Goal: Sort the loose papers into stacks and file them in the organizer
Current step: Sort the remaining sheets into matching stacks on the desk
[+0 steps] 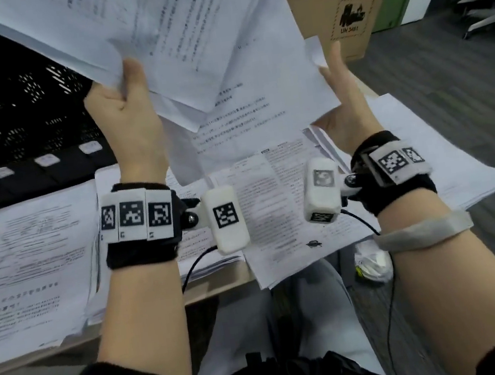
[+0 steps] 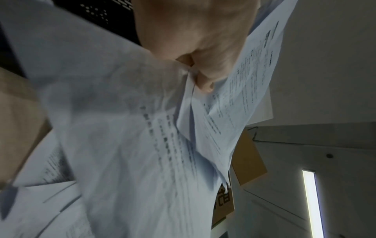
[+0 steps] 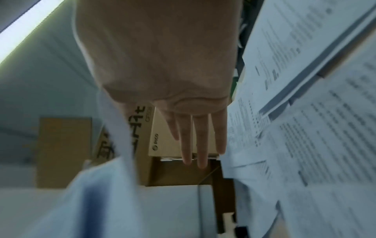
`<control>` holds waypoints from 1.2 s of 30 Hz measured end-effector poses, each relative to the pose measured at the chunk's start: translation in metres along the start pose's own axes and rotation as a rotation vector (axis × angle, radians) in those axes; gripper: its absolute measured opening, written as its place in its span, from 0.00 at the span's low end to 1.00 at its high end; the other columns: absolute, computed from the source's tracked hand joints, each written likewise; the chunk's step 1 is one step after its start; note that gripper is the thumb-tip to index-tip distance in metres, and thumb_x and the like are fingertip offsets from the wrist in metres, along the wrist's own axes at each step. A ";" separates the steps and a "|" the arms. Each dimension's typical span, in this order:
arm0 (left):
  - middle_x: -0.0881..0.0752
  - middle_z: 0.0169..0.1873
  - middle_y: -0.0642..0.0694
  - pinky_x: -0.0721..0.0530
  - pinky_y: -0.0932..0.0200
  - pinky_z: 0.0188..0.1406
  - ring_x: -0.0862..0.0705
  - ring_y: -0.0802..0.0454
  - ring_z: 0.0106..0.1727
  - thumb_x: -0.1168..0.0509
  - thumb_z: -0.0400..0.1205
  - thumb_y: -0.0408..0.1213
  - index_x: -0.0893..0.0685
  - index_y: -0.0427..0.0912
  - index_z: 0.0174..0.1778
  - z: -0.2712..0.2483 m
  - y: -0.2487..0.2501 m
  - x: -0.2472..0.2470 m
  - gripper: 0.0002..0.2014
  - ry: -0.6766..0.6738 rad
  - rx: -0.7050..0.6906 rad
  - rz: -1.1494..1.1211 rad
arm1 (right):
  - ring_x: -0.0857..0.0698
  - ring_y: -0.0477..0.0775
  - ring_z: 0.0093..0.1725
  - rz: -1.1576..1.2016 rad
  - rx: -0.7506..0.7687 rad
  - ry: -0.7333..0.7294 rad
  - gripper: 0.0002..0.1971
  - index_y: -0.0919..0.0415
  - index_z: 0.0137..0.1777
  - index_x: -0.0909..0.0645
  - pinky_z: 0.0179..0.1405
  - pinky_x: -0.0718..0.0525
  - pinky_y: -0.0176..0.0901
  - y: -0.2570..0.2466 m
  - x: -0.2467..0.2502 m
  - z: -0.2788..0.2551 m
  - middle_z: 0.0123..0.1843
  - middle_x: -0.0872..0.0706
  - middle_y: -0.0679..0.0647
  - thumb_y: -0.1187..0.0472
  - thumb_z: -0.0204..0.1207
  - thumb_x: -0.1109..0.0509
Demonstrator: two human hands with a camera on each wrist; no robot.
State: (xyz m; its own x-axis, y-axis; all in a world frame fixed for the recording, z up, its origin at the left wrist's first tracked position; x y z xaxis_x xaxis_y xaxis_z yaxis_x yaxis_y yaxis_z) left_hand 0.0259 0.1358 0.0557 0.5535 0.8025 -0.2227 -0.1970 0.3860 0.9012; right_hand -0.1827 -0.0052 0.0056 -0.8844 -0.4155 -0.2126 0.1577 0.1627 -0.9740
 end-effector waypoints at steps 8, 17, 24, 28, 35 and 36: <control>0.12 0.49 0.49 0.16 0.56 0.62 0.14 0.53 0.55 0.35 0.82 0.32 0.18 0.33 0.57 -0.035 -0.011 0.032 0.10 -0.191 0.027 0.042 | 0.16 0.50 0.47 -0.003 0.096 -0.007 0.28 0.55 0.76 0.31 0.48 0.20 0.43 0.012 -0.001 -0.048 0.57 0.14 0.52 0.54 0.77 0.29; 0.10 0.38 0.65 0.17 0.68 0.50 0.13 0.65 0.48 0.34 0.81 0.28 0.18 0.31 0.57 -0.070 -0.007 0.048 0.10 -0.275 0.002 0.062 | 0.18 0.53 0.56 0.049 0.377 0.278 0.27 0.52 0.66 0.24 0.49 0.15 0.43 0.029 0.002 -0.081 0.57 0.18 0.53 0.58 0.66 0.22; 0.09 0.39 0.60 0.15 0.66 0.50 0.11 0.59 0.49 0.34 0.81 0.29 0.17 0.31 0.57 -0.088 -0.016 0.051 0.10 -0.275 0.086 -0.004 | 0.13 0.56 0.58 0.045 0.345 0.351 0.31 0.58 0.65 0.28 0.56 0.13 0.47 0.041 0.006 -0.088 0.63 0.16 0.64 0.68 0.63 0.21; 0.09 0.40 0.60 0.15 0.63 0.52 0.11 0.58 0.51 0.39 0.84 0.31 0.18 0.31 0.58 -0.092 -0.018 0.056 0.11 -0.266 0.131 -0.010 | 0.18 0.49 0.33 -0.003 0.368 0.459 0.08 0.59 0.41 0.21 0.40 0.17 0.41 0.045 0.010 -0.092 0.33 0.14 0.52 0.67 0.68 0.24; 0.10 0.44 0.58 0.15 0.65 0.51 0.12 0.59 0.52 0.40 0.85 0.36 0.15 0.43 0.53 -0.095 -0.022 0.071 0.08 -0.195 0.179 -0.018 | 0.36 0.56 0.33 0.025 0.321 0.502 0.17 0.61 0.25 0.28 0.36 0.33 0.47 0.059 0.002 -0.097 0.26 0.34 0.52 0.57 0.72 0.30; 0.10 0.43 0.59 0.15 0.65 0.50 0.12 0.60 0.51 0.40 0.86 0.36 0.15 0.45 0.51 -0.096 -0.022 0.071 0.08 -0.186 0.180 -0.014 | 0.36 0.57 0.34 0.027 0.304 0.514 0.18 0.60 0.24 0.28 0.36 0.32 0.48 0.061 0.003 -0.098 0.28 0.35 0.53 0.56 0.73 0.30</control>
State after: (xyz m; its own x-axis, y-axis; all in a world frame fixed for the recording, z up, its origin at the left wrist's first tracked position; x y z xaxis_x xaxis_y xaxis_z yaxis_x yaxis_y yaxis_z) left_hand -0.0080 0.2282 -0.0154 0.6975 0.6939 -0.1787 -0.0498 0.2958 0.9540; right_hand -0.2184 0.0912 -0.0470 -0.9656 0.0840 -0.2459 0.2343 -0.1280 -0.9637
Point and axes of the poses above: each hand's wrist, its own z-axis towards the middle knuckle, its own x-axis out of the back of the hand, y = z × x, the point moved 4 cm from there along z, towards the middle knuckle
